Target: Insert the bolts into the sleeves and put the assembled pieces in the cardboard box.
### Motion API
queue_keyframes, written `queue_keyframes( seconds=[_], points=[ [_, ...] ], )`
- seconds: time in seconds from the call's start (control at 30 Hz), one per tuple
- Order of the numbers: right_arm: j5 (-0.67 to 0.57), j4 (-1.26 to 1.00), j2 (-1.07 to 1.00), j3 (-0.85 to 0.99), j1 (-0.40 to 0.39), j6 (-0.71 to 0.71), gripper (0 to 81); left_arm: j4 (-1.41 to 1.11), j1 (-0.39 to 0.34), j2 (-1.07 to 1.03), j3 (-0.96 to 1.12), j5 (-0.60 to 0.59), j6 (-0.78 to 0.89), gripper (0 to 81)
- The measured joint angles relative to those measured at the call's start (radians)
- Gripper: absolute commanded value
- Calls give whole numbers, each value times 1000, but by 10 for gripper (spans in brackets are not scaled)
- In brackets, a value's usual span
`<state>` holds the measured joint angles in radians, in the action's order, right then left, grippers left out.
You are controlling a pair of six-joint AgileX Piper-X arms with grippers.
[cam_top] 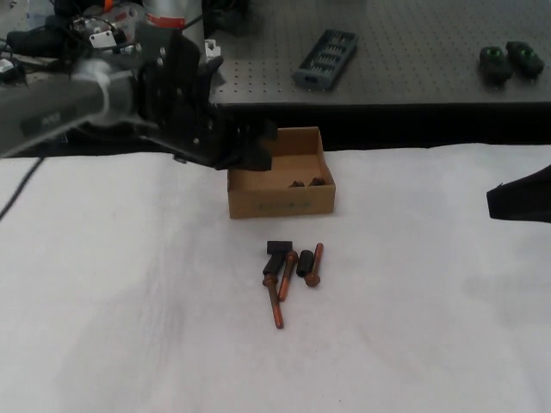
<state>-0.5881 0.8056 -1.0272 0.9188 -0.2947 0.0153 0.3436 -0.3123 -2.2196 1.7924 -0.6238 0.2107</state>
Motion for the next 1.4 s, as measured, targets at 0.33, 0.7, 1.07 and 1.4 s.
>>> queue_keyframes(
  seconds=[0.33, 0.7, 1.07, 1.4],
  points=[
    [1, 86, 0, 0, 0, 0, 28, 513, 0, 225, -2, 152, -319, 7],
    [1, 95, 0, 0, 0, 0, 28, 561, 0, 614, -450, 164, -368, 7],
    [8, 95, 0, 0, 0, -26, 28, 454, 0, 1071, -913, 170, -274, 7],
    [111, 37, -21, 0, -74, -141, 28, 409, 0, 1250, -948, 349, -183, 7]
  ],
)
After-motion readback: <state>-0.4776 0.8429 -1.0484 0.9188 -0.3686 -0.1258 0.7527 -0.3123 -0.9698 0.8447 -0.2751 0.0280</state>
